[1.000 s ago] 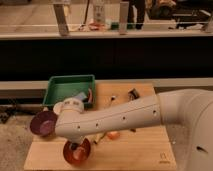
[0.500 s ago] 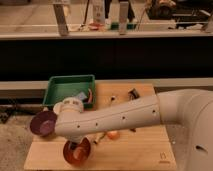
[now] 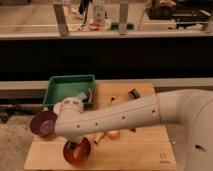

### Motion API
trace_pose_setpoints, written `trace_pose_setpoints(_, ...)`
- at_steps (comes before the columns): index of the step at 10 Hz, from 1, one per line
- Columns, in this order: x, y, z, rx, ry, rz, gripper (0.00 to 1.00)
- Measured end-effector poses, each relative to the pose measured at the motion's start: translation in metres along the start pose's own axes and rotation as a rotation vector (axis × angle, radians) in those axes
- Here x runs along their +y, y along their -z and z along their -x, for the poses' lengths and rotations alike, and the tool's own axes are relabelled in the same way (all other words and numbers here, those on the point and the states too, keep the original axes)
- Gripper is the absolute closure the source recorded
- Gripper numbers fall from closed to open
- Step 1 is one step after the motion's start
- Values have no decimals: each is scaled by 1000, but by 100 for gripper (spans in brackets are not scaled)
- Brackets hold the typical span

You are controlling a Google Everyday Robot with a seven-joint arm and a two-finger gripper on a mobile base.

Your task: Place eraser in red bowl

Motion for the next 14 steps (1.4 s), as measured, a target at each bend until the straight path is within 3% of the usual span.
trace_pose_setpoints(2,1,-1,1,-1,3,6,91)
trace_pose_setpoints(3,2,-3,3,-5,2,21,71)
trace_pose_setpoints(4,2,-3,3,-5,2,21,71)
trace_pose_setpoints(5,10,-12,13,-32,3,41,32)
trace_pose_setpoints(6,12,-15,16,-40,3,45,23)
trace_pose_setpoints(14,6,-16,25,-77,93,14,20)
